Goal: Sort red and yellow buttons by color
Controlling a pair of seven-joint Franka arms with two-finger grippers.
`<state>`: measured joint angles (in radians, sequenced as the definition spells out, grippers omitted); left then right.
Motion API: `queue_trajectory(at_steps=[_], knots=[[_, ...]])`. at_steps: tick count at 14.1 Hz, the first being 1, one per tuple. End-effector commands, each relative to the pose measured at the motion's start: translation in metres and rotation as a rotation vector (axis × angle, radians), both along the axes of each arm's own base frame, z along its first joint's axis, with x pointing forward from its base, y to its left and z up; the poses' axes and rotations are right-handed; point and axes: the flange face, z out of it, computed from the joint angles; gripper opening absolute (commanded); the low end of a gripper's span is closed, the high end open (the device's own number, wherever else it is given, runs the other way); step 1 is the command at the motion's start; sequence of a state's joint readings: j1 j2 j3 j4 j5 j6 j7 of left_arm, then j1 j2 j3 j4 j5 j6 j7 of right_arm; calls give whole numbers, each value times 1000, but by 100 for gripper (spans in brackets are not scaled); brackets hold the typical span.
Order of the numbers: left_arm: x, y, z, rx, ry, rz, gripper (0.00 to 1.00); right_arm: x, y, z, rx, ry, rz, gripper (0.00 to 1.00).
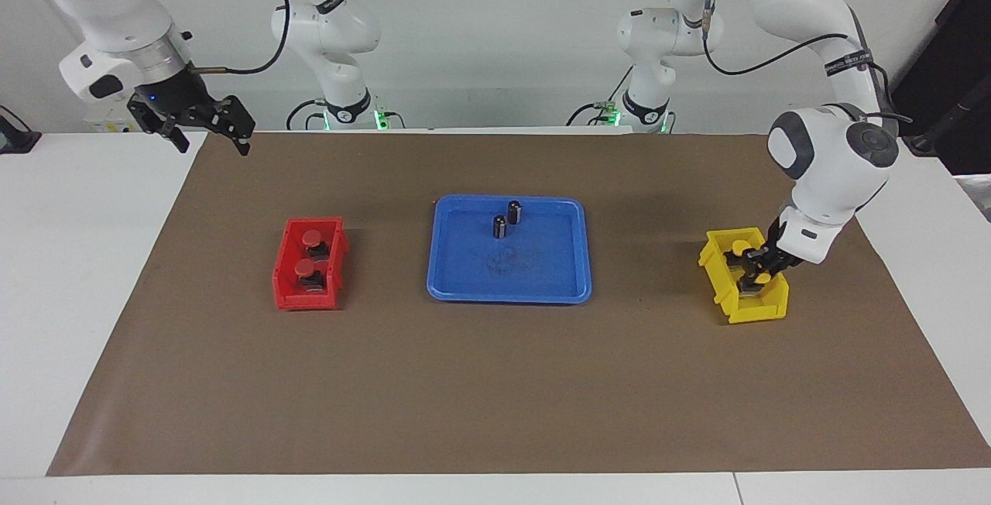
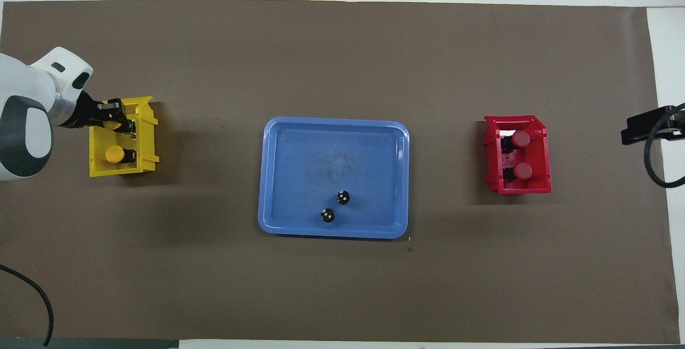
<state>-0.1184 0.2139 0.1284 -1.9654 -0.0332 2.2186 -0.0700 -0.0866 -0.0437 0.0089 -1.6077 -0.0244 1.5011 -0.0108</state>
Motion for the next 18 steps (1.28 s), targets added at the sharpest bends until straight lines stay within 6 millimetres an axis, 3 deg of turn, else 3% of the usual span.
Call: queue_trajectory(at_steps=[1,3,5,7,9,10,11,12,15,18], knots=[[-14,0,-18,-13,-39,18,7,4,0,2,0,-10,23,100],[-11,0,-14,-12,-48,8,57,4,1,2,0,-10,24,100],[-7,-1,-8,-12,-56,6,65,4,1,2,0,-12,24,100],[-1,-2,8,-14,-53,4,65,4,1,2,0,-10,24,100],[8,-3,40,-17,-30,2,67,4,1,2,0,-10,24,100],[12,-3,60,-19,-14,-8,70,4,1,2,0,-10,24,100],[15,-5,84,-17,1,-29,82,4,1,2,0,-12,24,100],[15,-10,105,-13,16,-53,100,4,1,2,1,-10,24,100],[0,-14,183,-15,35,-98,100,4,1,2,1,-10,24,100],[-32,-19,237,-27,18,-152,100,4,1,2,1,-10,24,100]])
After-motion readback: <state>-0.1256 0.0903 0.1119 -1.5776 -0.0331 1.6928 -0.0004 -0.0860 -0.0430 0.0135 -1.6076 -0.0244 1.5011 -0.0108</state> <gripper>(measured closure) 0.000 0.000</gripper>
